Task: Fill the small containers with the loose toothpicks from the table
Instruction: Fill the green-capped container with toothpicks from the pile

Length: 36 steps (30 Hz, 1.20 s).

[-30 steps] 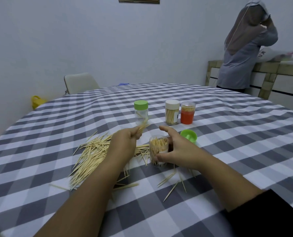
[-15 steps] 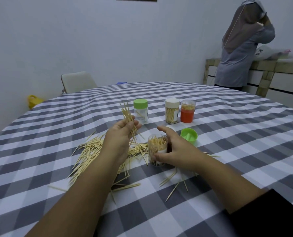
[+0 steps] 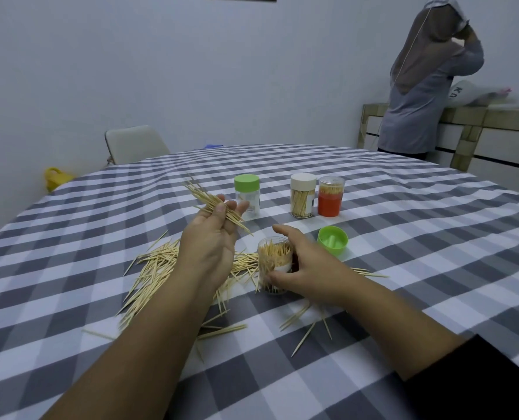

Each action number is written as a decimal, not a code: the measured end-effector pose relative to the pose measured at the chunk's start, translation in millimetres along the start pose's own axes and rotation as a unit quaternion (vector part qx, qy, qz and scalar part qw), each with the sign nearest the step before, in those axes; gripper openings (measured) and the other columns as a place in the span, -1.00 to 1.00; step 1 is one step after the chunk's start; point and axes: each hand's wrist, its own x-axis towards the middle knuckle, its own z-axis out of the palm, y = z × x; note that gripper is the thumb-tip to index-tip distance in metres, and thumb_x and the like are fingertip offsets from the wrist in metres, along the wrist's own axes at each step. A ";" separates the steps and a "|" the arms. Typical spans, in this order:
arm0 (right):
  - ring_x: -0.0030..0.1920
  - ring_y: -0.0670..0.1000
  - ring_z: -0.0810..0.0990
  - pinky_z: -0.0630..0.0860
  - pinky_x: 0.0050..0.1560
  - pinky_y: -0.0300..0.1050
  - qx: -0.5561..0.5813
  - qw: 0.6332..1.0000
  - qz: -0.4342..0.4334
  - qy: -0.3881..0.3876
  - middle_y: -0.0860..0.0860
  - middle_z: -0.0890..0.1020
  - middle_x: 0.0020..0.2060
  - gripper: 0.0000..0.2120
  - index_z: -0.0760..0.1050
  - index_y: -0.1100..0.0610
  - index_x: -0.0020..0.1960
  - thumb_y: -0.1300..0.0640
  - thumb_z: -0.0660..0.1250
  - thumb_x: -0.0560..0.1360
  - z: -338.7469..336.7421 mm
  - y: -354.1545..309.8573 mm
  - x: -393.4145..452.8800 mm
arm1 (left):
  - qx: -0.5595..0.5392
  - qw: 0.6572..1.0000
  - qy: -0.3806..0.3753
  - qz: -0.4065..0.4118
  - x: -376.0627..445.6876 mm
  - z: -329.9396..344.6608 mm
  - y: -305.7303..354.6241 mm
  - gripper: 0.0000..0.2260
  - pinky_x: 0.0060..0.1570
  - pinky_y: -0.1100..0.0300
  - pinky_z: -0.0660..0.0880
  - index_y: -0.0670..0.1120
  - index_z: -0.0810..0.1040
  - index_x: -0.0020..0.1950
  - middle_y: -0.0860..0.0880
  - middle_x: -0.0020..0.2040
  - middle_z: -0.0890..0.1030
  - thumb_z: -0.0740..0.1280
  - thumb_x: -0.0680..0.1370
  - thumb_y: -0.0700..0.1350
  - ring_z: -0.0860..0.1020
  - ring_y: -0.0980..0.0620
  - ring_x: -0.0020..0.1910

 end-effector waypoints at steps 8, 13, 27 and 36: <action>0.00 -0.13 0.59 0.54 0.11 -0.06 0.013 1.000 -0.011 0.003 -0.11 0.59 0.04 -0.22 0.07 -0.15 0.47 0.00 0.44 0.40 2.2 4.0 2.2 | 0.163 0.980 -0.105 -0.055 -13.1 0.8 -18.1 -0.85 -0.02 0.10 0.56 -0.15 0.50 0.03 -0.02 -0.24 0.65 0.13 0.63 -0.26 0.62 0.02 0.00; -0.02 -0.07 0.61 0.56 0.08 -0.01 0.026 1.000 -0.013 0.002 -0.05 0.60 0.03 -0.18 0.03 -0.16 0.47 0.00 0.45 0.38 2.0 6.1 3.7 | 0.260 0.959 -0.107 -0.041 -14.5 -1.4 -19.9 -0.82 0.20 -0.07 0.46 -0.05 0.59 -0.01 -0.02 -0.07 0.63 0.21 0.60 -0.23 0.52 -0.03 0.19; 0.17 -0.34 0.37 0.37 0.04 -0.50 0.146 0.988 -0.051 0.013 -0.30 0.30 0.28 -0.31 -0.03 -0.08 0.53 0.08 0.29 0.55 -4.7 -0.7 1.4 | 0.346 0.926 -0.151 -0.029 -21.4 -2.1 -24.6 -0.80 -0.11 0.17 0.61 -0.09 0.60 0.07 0.00 -0.18 0.70 0.20 0.61 -0.26 0.67 0.06 -0.16; 0.37 -0.25 0.26 0.27 0.33 -0.29 0.153 0.977 -0.103 0.104 -0.20 0.30 0.40 -0.50 -0.06 -0.37 0.36 0.07 0.10 0.63 7.5 1.7 7.7 | 0.481 0.856 -0.190 0.013 -16.8 -7.3 -20.5 -0.80 0.39 -0.01 0.31 0.11 0.60 0.10 0.07 0.41 0.41 0.20 0.63 -0.08 0.40 0.07 0.36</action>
